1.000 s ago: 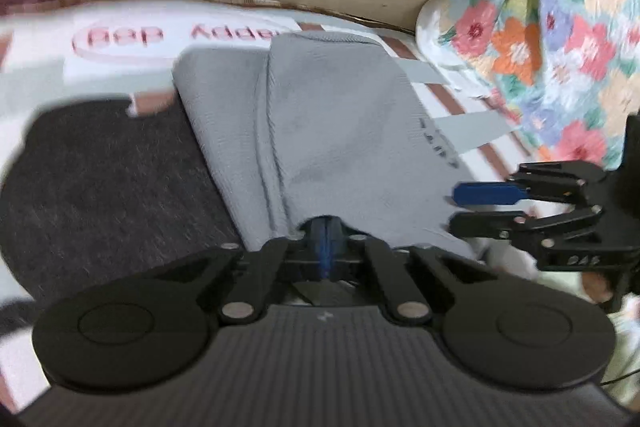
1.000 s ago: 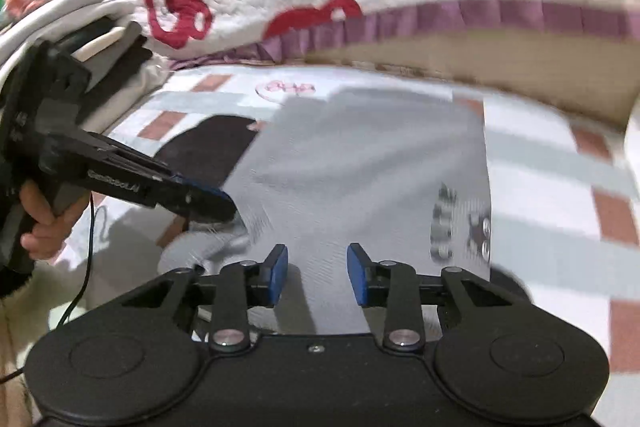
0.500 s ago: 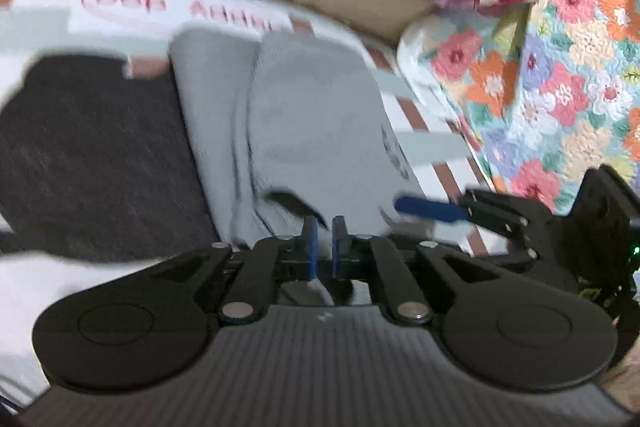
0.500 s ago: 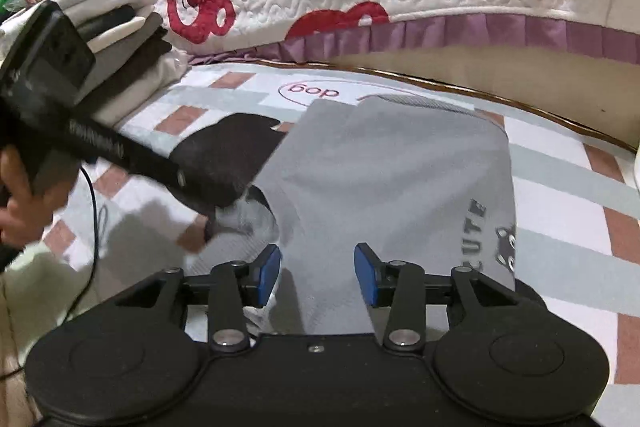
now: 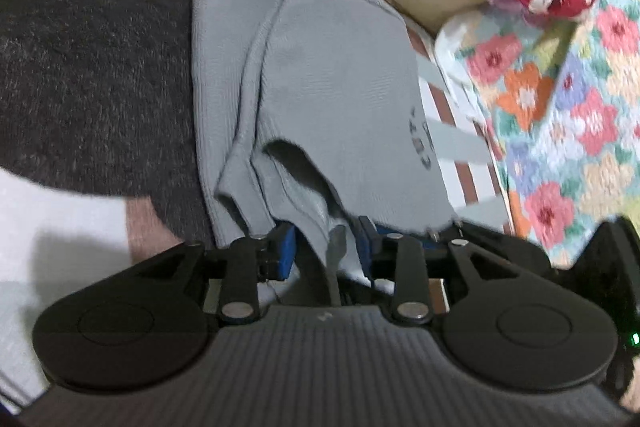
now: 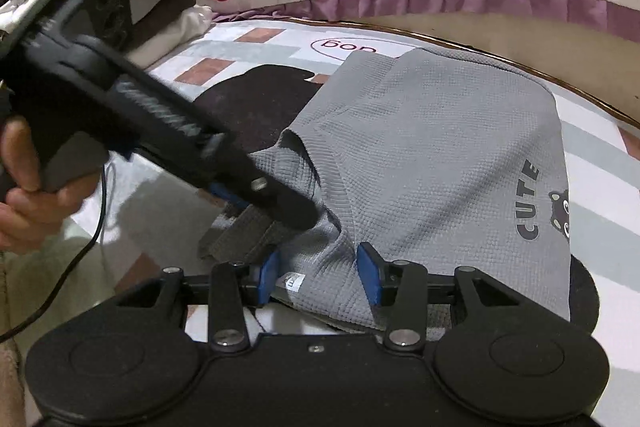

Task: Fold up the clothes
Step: 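Open both grippers and press the folded grey shirt flat, then grasp the folded shirt end with the right gripper while the left gripper grasps beside it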

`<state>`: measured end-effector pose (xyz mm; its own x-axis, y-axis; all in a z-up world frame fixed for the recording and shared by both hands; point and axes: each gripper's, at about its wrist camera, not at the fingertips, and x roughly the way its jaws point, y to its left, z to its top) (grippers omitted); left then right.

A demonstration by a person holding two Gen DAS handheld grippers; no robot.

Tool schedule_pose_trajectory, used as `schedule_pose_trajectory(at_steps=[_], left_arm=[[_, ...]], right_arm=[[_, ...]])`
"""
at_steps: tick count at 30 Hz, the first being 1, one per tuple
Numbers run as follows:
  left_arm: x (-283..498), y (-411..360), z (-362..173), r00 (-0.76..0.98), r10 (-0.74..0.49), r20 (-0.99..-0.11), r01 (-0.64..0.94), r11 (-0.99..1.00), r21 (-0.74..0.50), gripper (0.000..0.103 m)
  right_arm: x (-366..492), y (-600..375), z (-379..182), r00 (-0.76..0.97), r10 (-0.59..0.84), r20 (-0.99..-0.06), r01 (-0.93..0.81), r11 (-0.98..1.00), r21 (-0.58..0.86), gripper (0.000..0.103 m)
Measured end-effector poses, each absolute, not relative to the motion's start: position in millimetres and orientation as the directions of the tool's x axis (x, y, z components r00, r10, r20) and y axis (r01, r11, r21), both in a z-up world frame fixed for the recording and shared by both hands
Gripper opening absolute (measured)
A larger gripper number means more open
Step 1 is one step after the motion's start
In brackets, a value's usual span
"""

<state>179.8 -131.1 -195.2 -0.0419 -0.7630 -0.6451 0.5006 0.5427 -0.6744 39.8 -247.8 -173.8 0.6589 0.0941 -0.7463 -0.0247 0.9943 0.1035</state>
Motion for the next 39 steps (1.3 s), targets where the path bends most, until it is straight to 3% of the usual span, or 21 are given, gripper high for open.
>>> schedule_pose_trajectory(at_steps=[1, 4, 11, 14, 16, 18, 20, 22, 25, 27, 32, 33, 34, 35, 36, 39], left_arm=[[178.1, -132.3, -192.4, -0.008, -0.756, -0.654, 0.525, 0.554, -0.646, 0.002], [169.4, -134.9, -169.4, 0.101, -0.702, -0.705, 0.653, 0.582, -0.485, 0.002], [170.8, -132.3, -158.7, 0.218, -0.608, -0.763, 0.653, 0.672, -0.349, 0.004], [173.6, -121.6, -139.8, 0.249, -0.646, -0.722, 0.649, 0.664, -0.37, 0.013], [172.9, -118.0, -131.0, 0.266, -0.704, -0.658, 0.674, 0.624, -0.395, 0.029], [173.8, -126.3, -133.0, 0.24, -0.76, -0.604, 0.708, 0.563, -0.426, 0.034], [180.2, -141.3, -151.9, 0.177, -0.762, -0.623, 0.718, 0.534, -0.448, 0.034], [184.2, -153.6, -172.5, 0.17, -0.71, -0.683, 0.716, 0.565, -0.409, 0.027], [185.9, -156.5, -180.7, 0.207, -0.693, -0.69, 0.747, 0.568, -0.346, 0.018], [184.6, -155.9, -178.2, 0.227, -0.679, -0.698, 0.751, 0.578, -0.319, 0.018], [178.2, -152.4, -170.2, 0.298, -0.646, -0.703, 0.773, 0.595, -0.219, 0.018], [177.3, -149.1, -166.7, 0.328, -0.628, -0.706, 0.769, 0.611, -0.187, 0.023], [176.6, -145.2, -163.3, 0.359, -0.609, -0.708, 0.761, 0.63, -0.155, 0.041], [179.0, -140.7, -161.9, 0.37, -0.605, -0.705, 0.754, 0.639, -0.152, 0.046], [183.9, -135.2, -161.4, 0.355, -0.619, -0.7, 0.748, 0.637, -0.184, 0.047], [209.8, -115.3, -169.6, 0.216, -0.716, -0.664, 0.661, 0.607, -0.441, 0.05]], right_arm=[[39.0, -247.2, -174.1, 0.661, 0.092, -0.745, -0.028, 0.995, 0.098, 0.049], [38.5, -247.4, -172.1, 0.666, 0.096, -0.74, -0.034, 0.995, 0.098, 0.049], [36.2, -244.7, -176.3, 0.661, 0.097, -0.744, -0.068, 0.995, 0.069, 0.05], [40.1, -241.5, -173.3, 0.645, 0.082, -0.759, -0.067, 0.996, 0.05, 0.05], [42.0, -238.1, -170.5, 0.641, 0.08, -0.763, -0.069, 0.997, 0.047, 0.052], [43.9, -234.8, -167.7, 0.637, 0.078, -0.767, -0.07, 0.997, 0.044, 0.052], [45.0, -235.3, -166.8, 0.637, 0.086, -0.766, -0.069, 0.996, 0.055, 0.052], [44.2, -238.4, -166.1, 0.639, 0.098, -0.763, -0.064, 0.995, 0.075, 0.052], [39.2, -242.6, -156.8, 0.645, 0.133, -0.753, -0.108, 0.991, 0.082, 0.052], [32.3, -254.9, -145.3, 0.657, 0.188, -0.73, -0.118, 0.982, 0.147, 0.053], [12.9, -328.1, -135.8, 0.712, 0.051, -0.7, 0.162, 0.959, 0.234, 0.061], [8.2, -344.9, -138.8, 0.708, 0.023, -0.705, 0.227, 0.939, 0.259, 0.061], [2.6, -361.3, -142.3, 0.703, 0.001, -0.711, 0.289, 0.913, 0.287, 0.061], [-4.3, -375.5, -146.8, 0.701, -0.004, -0.713, 0.34, 0.881, 0.329, 0.061], [-10.5, -386.2, -151.7, 0.703, 0.007, -0.711, 0.373, 0.848, 0.377, 0.061], [-25.7, -408.8, -166.2, 0.713, 0.053, -0.699, 0.439, 0.744, 0.504, 0.061]])
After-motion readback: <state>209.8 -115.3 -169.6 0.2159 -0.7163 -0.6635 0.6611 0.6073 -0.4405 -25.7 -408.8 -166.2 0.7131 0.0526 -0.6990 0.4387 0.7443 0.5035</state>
